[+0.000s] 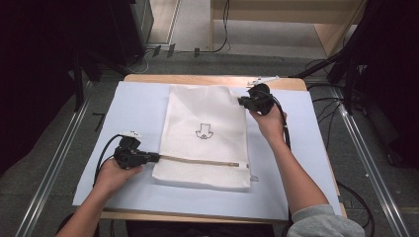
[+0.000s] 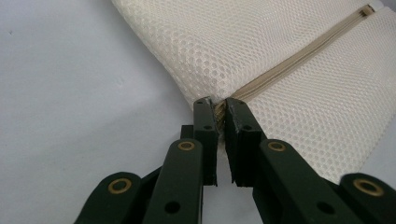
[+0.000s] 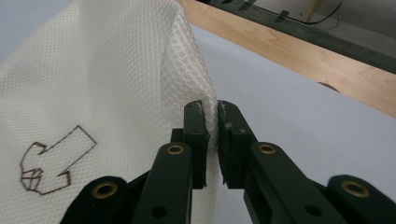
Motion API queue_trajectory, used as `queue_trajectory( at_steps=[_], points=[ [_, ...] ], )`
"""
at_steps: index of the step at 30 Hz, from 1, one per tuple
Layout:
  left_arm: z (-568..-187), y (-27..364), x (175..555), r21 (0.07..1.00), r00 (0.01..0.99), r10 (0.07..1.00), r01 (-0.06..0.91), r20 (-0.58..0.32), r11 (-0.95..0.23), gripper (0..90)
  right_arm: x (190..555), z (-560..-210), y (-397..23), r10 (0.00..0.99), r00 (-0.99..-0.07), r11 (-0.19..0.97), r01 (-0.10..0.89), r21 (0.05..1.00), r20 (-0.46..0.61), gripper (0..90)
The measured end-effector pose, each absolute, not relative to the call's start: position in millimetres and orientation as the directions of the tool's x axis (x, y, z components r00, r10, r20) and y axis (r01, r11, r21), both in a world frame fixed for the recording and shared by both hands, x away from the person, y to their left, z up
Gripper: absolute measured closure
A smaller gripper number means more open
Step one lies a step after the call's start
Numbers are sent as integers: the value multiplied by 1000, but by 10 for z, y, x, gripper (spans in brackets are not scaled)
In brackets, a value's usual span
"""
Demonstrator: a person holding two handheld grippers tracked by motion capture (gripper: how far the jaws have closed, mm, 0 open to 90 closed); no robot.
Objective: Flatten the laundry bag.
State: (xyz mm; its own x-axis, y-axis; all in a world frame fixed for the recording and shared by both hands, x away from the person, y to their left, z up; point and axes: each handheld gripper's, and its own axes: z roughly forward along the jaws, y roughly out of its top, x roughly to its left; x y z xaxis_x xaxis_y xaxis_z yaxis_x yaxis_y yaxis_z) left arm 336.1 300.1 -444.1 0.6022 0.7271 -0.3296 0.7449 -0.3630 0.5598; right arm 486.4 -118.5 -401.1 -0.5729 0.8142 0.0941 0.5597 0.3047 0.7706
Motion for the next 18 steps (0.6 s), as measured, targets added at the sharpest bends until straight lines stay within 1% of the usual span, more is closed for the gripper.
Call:
queue_trajectory(
  at_steps=[5, 12, 15, 16, 17, 18],
  points=[
    [-4447, 2997, 3363, 559, 604, 726, 744, -330, -365, 849, 4962, -4095, -1218, 831, -549, 302, 578, 758, 88, 844],
    [-4451, 3001, 3365, 558, 604, 724, 745, -333, -364, 846, 5048, -4183, -1238, 842, -529, 277, 599, 751, 111, 826],
    [-4452, 3000, 3365, 558, 603, 724, 746, -334, -364, 845, 5071, -4216, -1251, 842, -524, 259, 601, 756, 128, 764],
    [-4452, 3000, 3364, 558, 603, 725, 746, -333, -365, 845, 5074, -4223, -1255, 841, -525, 257, 597, 760, 128, 763],
    [-4453, 2999, 3363, 558, 603, 725, 746, -333, -364, 844, 5077, -4222, -1260, 844, -523, 261, 596, 759, 120, 736],
    [-4453, 2999, 3363, 558, 603, 725, 746, -332, -364, 844, 5077, -4222, -1260, 844, -523, 261, 596, 759, 120, 736]
  ],
)
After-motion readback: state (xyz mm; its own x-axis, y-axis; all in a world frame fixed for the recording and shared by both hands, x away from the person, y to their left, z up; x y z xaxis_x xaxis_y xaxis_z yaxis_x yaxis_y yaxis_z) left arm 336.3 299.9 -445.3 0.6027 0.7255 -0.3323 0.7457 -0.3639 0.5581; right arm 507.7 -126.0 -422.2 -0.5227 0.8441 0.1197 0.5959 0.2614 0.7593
